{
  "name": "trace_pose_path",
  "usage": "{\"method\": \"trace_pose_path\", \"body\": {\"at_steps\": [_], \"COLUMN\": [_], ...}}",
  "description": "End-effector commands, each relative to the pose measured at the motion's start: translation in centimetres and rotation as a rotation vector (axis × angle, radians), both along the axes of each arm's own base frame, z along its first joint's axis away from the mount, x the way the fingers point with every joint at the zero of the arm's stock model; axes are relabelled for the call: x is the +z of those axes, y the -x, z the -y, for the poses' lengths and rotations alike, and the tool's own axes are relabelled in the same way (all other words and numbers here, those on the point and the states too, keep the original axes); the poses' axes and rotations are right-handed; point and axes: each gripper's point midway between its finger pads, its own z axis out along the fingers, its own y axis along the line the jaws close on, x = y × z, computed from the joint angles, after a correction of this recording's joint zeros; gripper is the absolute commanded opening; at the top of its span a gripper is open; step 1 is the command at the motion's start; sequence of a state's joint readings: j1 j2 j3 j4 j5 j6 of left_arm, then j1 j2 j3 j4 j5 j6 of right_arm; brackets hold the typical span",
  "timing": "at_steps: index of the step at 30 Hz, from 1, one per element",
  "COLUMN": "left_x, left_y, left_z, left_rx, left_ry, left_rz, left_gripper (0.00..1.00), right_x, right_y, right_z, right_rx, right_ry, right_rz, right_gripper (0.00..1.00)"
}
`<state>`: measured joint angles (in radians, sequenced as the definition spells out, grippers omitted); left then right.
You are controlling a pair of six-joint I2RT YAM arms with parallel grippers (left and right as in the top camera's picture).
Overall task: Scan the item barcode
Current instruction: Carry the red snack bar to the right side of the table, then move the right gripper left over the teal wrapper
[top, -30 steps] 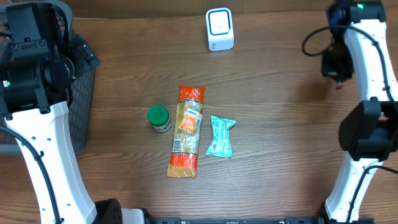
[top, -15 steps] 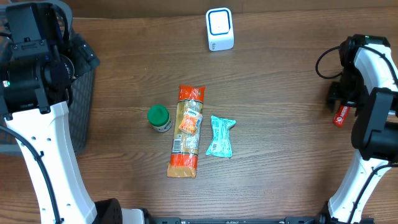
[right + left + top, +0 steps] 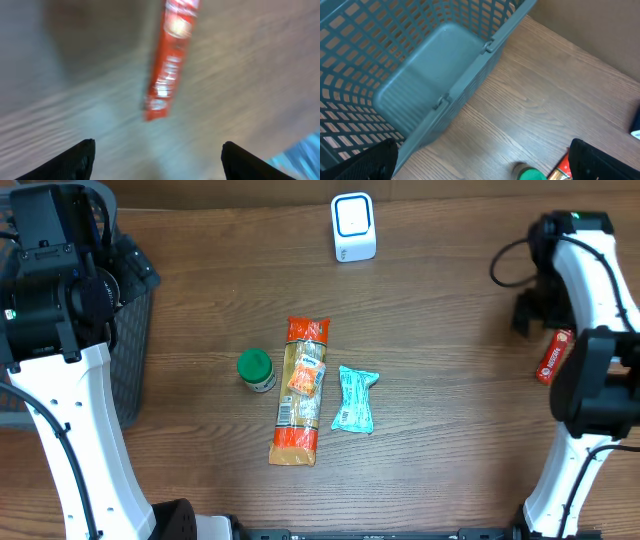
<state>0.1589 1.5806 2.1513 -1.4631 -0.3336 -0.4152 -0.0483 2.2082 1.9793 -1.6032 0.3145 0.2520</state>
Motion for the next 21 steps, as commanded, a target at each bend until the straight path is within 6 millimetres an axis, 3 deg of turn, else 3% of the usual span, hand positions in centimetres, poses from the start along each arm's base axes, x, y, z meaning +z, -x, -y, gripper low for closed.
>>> {"method": "trace_pose_path", "body": {"at_steps": [1,4,9,17,21], "left_x": [0.2,0.2,0.2,0.2,0.2], "left_y": [-0.1,-0.1,-0.1,-0.1,-0.1], "left_z": [-0.4,-0.4,-0.4,-0.4,-0.4], "left_rx": [0.006,0.006,0.006,0.007,0.006], "left_ry": [-0.016,-0.015,-0.016,-0.015,-0.015], "left_rz": [-0.002,-0.002,-0.001,-0.002,-0.001], "left_gripper": [1.0,1.0,1.0,1.0,1.0], "right_x": [3.5,4.2,3.6,1.0,-1.4], "right_y": [-1.0,-0.7,0.5,3.3,4.6], "right_z": [-5.5,-9.9,-14.9,-19.6,-21.0], "right_rx": [0.111,0.206,0.257,0.291,0.323], "right_ry": [-0.151,-0.278,-0.409,-0.535,-0.546], "right_rz": [0.109,0.117,0.08,-0.019,-0.054], "right_gripper": [0.84,0.89,1.0,1.0,1.0]}}
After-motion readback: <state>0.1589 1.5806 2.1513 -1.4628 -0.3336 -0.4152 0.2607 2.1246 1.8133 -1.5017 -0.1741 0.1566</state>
